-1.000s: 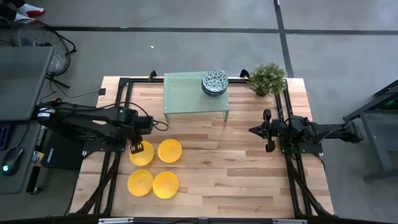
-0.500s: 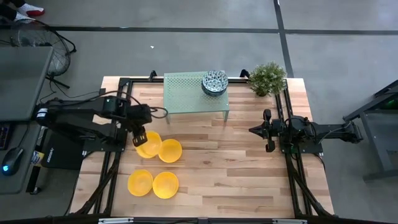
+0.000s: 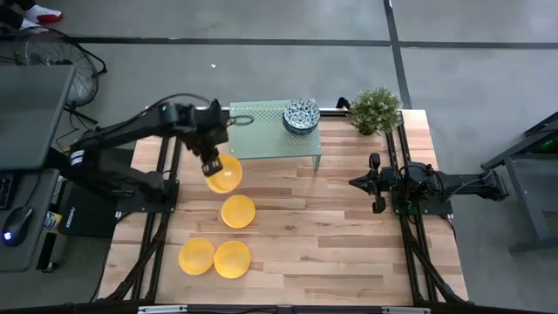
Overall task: Pick & Place Mini bowls
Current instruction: Put the yellow bowl on the shelf
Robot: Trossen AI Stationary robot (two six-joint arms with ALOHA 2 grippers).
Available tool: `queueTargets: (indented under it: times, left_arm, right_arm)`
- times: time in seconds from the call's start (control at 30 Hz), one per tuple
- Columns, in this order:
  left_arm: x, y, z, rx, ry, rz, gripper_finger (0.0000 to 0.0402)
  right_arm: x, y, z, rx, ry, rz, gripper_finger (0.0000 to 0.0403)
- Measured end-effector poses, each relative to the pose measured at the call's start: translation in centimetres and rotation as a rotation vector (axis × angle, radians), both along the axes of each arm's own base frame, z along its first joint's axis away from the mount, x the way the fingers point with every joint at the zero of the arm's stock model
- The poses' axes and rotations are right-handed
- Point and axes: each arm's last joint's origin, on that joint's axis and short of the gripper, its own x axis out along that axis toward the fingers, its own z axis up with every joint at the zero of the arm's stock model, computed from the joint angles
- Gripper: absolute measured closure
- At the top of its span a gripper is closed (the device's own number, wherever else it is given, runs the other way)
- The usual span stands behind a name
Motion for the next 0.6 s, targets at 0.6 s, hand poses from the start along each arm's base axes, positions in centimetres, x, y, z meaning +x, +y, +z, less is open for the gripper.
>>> queueTargets:
  times: [0.6]
  left_arm:
    - [5.8,10.6,3.0,0.063,0.058,0.010,0.0401]
  right_arm:
    - [0.0,0.0,0.0,0.000,0.000,0.000,0.0402]
